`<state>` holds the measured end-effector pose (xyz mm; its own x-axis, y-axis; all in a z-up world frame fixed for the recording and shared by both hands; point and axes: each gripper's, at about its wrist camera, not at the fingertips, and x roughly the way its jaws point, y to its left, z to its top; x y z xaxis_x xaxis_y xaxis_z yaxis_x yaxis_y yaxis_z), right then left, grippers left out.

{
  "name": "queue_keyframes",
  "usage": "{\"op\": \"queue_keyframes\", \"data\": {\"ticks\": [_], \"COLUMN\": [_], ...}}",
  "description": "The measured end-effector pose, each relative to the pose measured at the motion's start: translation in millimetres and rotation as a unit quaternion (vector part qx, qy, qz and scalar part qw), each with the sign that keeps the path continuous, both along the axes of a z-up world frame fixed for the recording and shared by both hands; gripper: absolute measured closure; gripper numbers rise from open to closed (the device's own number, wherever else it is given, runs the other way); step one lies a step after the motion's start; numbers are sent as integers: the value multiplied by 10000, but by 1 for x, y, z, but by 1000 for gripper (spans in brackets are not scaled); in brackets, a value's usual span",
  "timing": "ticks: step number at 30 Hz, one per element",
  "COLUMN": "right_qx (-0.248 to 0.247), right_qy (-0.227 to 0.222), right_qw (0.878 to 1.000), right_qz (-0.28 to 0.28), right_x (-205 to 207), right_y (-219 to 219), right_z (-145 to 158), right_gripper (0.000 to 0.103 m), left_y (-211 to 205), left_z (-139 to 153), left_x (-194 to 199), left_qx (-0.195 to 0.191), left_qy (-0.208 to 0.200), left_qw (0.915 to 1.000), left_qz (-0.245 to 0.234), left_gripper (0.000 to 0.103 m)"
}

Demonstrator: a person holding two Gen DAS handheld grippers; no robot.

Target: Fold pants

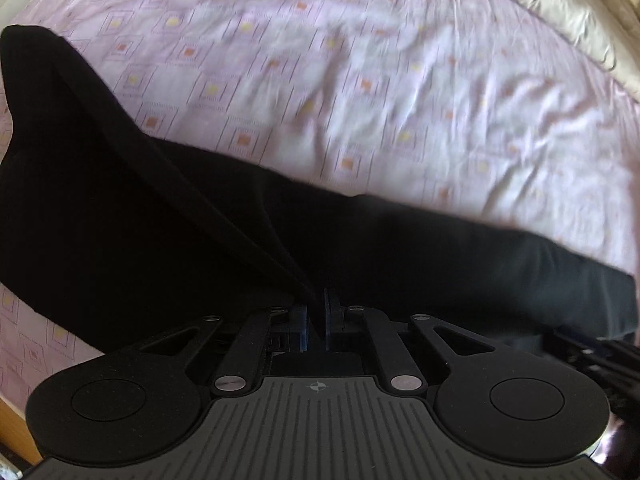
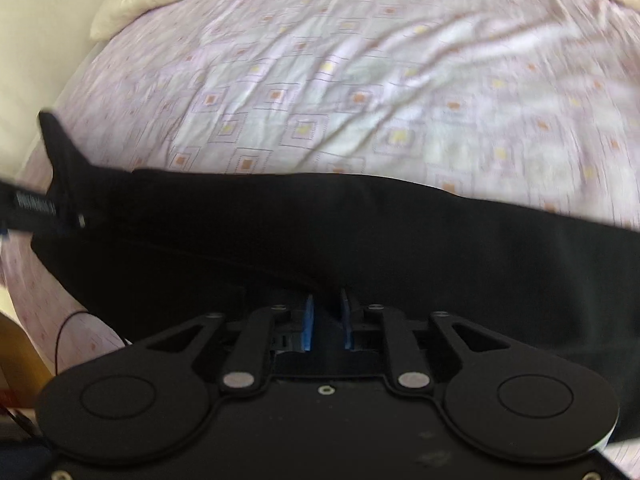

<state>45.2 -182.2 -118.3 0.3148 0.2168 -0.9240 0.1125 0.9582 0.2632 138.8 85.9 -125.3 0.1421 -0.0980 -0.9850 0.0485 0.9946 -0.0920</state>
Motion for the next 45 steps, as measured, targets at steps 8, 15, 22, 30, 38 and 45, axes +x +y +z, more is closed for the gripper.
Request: {"op": "queue_keyframes", "data": {"ticks": [8,15,22,30,38,45], "right_qx": [-137,-577,-545,-377,-607,-609], "right_qy": [-173,-29,122,175,-758,54], "right_qw": [9797,9456,9202,9185,9251,9258], "right_qz": [-1995,-3201,-3873,-3932,-3672,-3732], "right_x": [-44,-70,-88,-79,-108,-150], "right_y": [-64,-129,-178,-193,-170,-170], "right_z": [12,-2,-21,-16,53,10], "right_gripper": [50,45,35,98,98,97], "left_y": [-4,-10,-13,-16,-10,1], "left_z": [-10,-10,-11,2,65,18], "left_x": [-4,-1,0,-1,-36,-67], "left_qx": [236,353,433,470,292,555], "left_qy": [-68,-112,-94,-347,-1213,-427], "left_qw": [9997,9993,9990,9983,9922,9975], "left_qz": [-69,-16,37,15,-1,-123], "left_gripper": [96,96,96,98,98,97]}}
